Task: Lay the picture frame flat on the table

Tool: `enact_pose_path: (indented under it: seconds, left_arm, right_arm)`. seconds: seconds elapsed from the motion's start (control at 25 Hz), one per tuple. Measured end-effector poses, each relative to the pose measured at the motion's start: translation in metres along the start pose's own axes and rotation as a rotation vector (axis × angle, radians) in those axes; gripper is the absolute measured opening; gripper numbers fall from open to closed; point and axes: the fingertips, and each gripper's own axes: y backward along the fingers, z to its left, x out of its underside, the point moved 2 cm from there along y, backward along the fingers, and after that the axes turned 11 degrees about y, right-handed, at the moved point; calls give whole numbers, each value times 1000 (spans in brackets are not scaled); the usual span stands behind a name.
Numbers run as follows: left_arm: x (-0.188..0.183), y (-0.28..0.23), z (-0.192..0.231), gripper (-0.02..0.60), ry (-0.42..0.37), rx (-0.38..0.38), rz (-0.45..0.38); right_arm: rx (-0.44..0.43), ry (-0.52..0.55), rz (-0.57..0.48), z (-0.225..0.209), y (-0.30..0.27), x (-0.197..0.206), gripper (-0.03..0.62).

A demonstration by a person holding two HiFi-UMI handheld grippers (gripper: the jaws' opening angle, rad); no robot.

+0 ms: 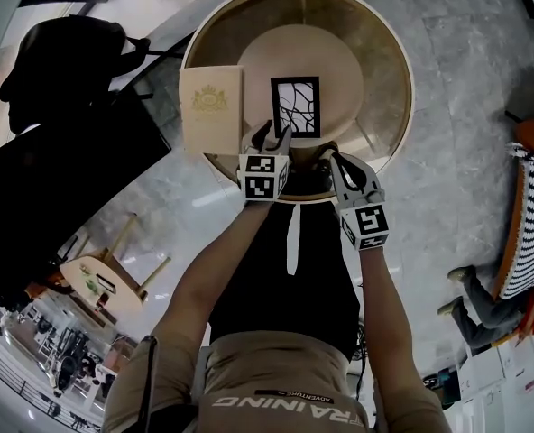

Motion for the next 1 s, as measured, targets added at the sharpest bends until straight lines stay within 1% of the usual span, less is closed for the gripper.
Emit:
enact_pose_path:
  seconds: [0.16, 0.32, 0.36, 0.4, 0.44, 0.52, 0.6, 0.68, 0.76, 0.84, 0.92, 1.0]
  left_arm:
    - [2, 24, -16, 172, -37, 38, -7]
    - [2, 70, -34, 159, -69, 68, -18]
    - [3, 82, -38, 141, -73, 69, -19]
    - [1, 95, -41, 102, -73, 71, -24]
    - [-5, 108, -45, 81, -71, 75, -36]
    - [-22, 133, -54, 71, -83, 89, -76]
    - [-40, 160, -64, 57, -114, 107, -115]
    - [-56, 194, -74, 21, -143, 127, -152]
    - [-74, 232, -84, 8, -175, 145, -215]
    - [-93, 268, -95, 8, -208, 157, -289]
    - [-114, 300, -106, 8, -208, 176, -348]
    - [-133, 325, -111, 8, -168, 203, -390]
  right_arm:
    - [-9, 12, -17, 9, 20, -10, 8]
    - [-10, 23, -16, 20, 50, -30, 8]
    - [-8, 28, -14, 22, 59, -36, 8]
    - [-7, 38, -16, 24, 67, -43, 8]
    - [-6, 52, -22, 24, 74, -53, 8]
    - [-7, 80, -38, 23, 85, -76, 8]
    - [-11, 97, -42, 25, 99, -101, 8]
    - [-18, 129, -46, 35, 118, -125, 8]
    - [-25, 173, -64, 45, 138, -151, 8]
    - [-17, 211, -113, 53, 159, -179, 8]
    - [0, 241, -153, 60, 180, -204, 8]
    - [16, 255, -177, 67, 197, -226, 8]
